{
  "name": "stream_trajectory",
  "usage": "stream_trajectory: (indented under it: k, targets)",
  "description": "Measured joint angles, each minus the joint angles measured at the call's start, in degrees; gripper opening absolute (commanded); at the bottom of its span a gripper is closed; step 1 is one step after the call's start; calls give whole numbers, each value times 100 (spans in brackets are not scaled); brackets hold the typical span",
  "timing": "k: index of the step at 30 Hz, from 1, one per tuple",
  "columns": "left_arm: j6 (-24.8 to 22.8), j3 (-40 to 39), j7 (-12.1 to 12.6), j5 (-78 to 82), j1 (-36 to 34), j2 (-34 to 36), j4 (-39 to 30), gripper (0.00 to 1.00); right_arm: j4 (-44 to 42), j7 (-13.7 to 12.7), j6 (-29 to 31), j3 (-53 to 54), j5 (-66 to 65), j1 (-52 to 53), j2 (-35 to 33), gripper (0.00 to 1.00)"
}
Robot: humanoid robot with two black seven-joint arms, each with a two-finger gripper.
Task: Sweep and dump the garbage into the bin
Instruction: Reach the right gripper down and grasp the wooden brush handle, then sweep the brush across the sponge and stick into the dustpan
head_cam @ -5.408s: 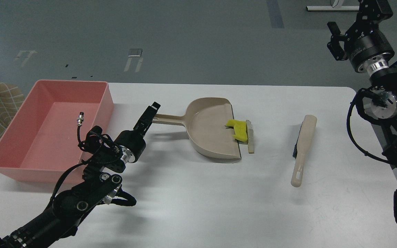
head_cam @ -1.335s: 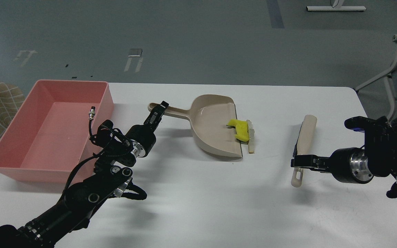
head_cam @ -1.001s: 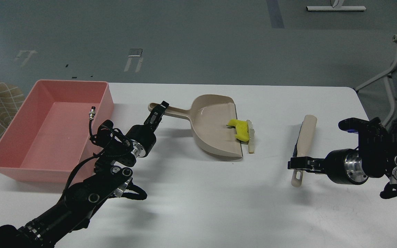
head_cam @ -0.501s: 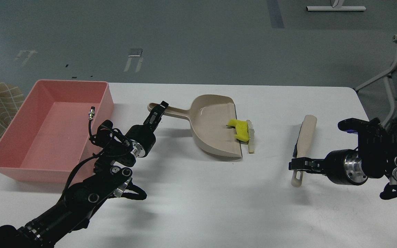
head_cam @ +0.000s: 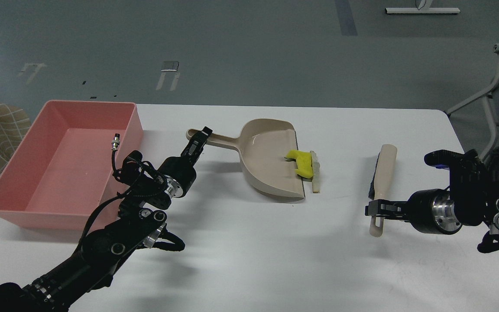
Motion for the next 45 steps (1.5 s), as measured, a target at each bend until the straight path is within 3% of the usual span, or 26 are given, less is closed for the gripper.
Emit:
stream_trajectory:
  k: [3,8,12,14,36,45]
  targets:
    - [1,0,0,0,0,0,0,0,0,-63,0,1,7,0,0,41]
    - [7,0,0,0,11,3,0,0,3,-130,3,8,8,0,-12,30]
    - [7,0,0,0,15,7,0,0,-1,-201,8,7,14,0,-13,6]
    - [7,0,0,0,14,8,0,0,1,-272,18,9,28,-1,-15,0]
    - [1,15,-14,22,19,10,0,0,-15,-331,203,76,180,181,-177,0]
    - [-1,19,-96,40,26,34,5,0,-205,-331,456,49,169,181,416,0]
